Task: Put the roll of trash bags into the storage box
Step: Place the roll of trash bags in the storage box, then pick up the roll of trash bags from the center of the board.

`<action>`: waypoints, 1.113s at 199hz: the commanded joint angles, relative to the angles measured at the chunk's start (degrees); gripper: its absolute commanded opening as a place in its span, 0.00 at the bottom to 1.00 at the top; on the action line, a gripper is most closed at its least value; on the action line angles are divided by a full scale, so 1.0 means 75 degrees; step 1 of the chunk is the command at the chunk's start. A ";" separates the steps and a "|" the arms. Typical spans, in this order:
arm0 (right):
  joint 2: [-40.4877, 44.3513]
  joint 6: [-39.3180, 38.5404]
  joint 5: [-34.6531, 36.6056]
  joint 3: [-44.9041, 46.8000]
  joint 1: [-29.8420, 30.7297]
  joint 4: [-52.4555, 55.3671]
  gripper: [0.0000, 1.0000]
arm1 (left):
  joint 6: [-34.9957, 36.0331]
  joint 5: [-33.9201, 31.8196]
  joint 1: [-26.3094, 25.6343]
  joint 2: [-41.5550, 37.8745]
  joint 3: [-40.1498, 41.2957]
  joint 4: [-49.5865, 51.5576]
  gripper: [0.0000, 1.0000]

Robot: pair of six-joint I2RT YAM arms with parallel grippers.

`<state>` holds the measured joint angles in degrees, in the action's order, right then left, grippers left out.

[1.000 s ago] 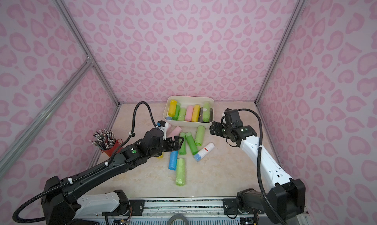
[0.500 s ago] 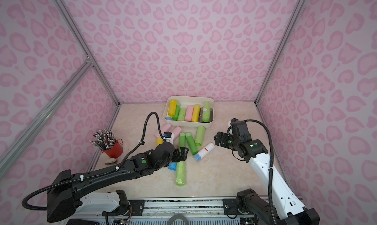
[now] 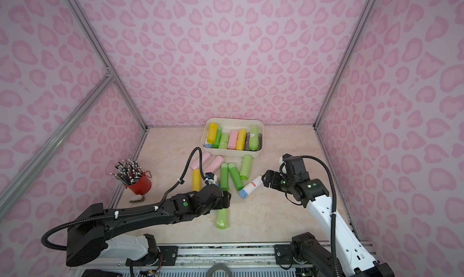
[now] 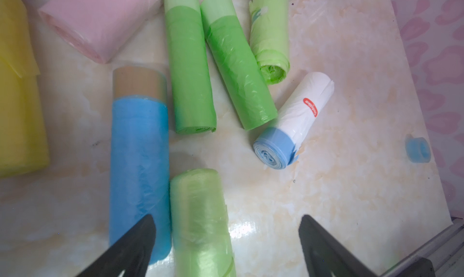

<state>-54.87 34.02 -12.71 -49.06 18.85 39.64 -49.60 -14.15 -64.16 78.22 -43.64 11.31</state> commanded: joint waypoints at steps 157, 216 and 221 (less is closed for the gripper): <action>-0.0219 -0.0136 -0.0226 0.0061 0.0006 -0.0232 0.90 | -0.0710 -0.0093 -0.0355 0.1973 -0.0603 0.0758 0.67; -0.0137 -0.0048 -0.0063 0.0092 -0.0001 -0.0229 0.91 | -0.0633 -0.0117 -0.0341 0.2431 -0.0767 0.0871 0.53; -0.0147 -0.0036 -0.0063 0.0096 -0.0004 -0.0224 0.91 | -0.0623 -0.0117 -0.0343 0.2458 -0.0788 0.0871 0.50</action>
<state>-55.92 33.63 -13.61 -48.42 18.83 38.46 -54.72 -14.46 -66.85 95.50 -48.93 16.80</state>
